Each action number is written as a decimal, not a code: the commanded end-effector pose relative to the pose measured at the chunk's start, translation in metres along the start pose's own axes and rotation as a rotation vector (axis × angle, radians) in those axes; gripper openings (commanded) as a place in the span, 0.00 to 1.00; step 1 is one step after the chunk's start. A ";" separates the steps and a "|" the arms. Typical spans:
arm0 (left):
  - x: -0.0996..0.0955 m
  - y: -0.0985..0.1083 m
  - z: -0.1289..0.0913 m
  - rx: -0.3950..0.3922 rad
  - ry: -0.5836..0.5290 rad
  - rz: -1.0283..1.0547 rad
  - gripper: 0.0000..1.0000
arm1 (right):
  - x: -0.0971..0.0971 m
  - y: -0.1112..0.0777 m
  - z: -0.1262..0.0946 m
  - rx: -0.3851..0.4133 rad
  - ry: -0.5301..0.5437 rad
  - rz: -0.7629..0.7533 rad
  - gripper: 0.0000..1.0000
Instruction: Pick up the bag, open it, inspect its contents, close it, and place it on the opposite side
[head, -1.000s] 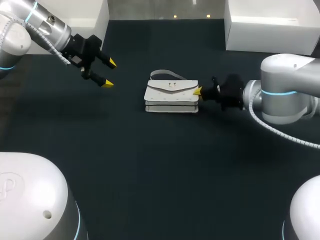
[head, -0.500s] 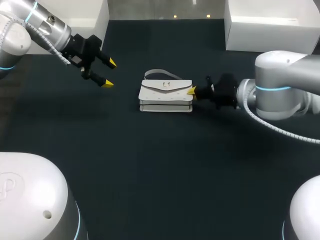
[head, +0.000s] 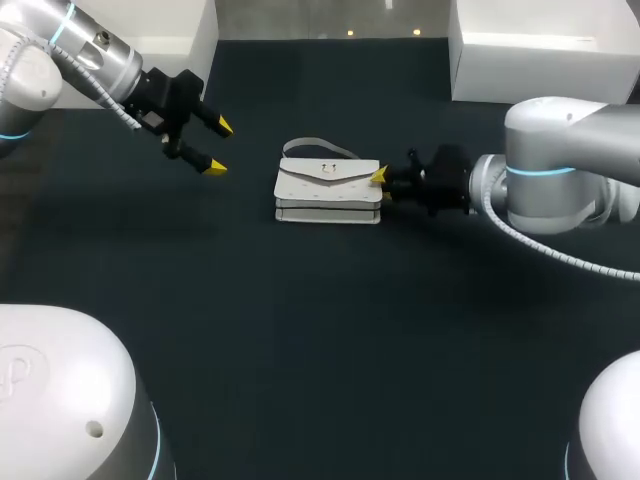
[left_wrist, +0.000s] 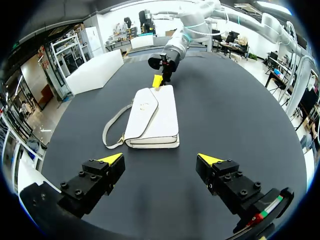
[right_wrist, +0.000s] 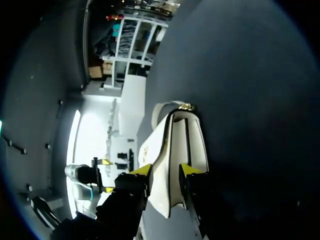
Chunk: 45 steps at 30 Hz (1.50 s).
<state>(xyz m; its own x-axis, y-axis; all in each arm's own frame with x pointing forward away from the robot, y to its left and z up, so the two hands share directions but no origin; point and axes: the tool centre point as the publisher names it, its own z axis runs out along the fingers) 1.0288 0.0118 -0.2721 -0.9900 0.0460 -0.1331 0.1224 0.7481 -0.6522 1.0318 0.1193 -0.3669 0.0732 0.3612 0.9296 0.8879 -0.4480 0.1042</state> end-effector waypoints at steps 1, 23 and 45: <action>0.000 0.001 0.001 0.003 -0.001 0.002 1.00 | 0.005 0.004 -0.020 -0.025 -0.045 -0.039 1.00; 0.000 0.001 0.001 0.003 -0.001 0.002 1.00 | 0.065 -0.003 -0.084 0.261 -0.338 -0.774 1.00; 0.000 0.001 0.001 0.003 -0.001 0.002 1.00 | 0.056 0.009 -0.080 0.645 -0.531 -1.012 1.00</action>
<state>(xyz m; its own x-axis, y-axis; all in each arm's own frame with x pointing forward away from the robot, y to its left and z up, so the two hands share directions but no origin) 1.0288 0.0117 -0.2721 -0.9900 0.0461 -0.1331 0.1225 0.7481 -0.6522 1.0019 0.0680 -0.2864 -0.7089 0.6518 0.2693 0.6885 0.5567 0.4649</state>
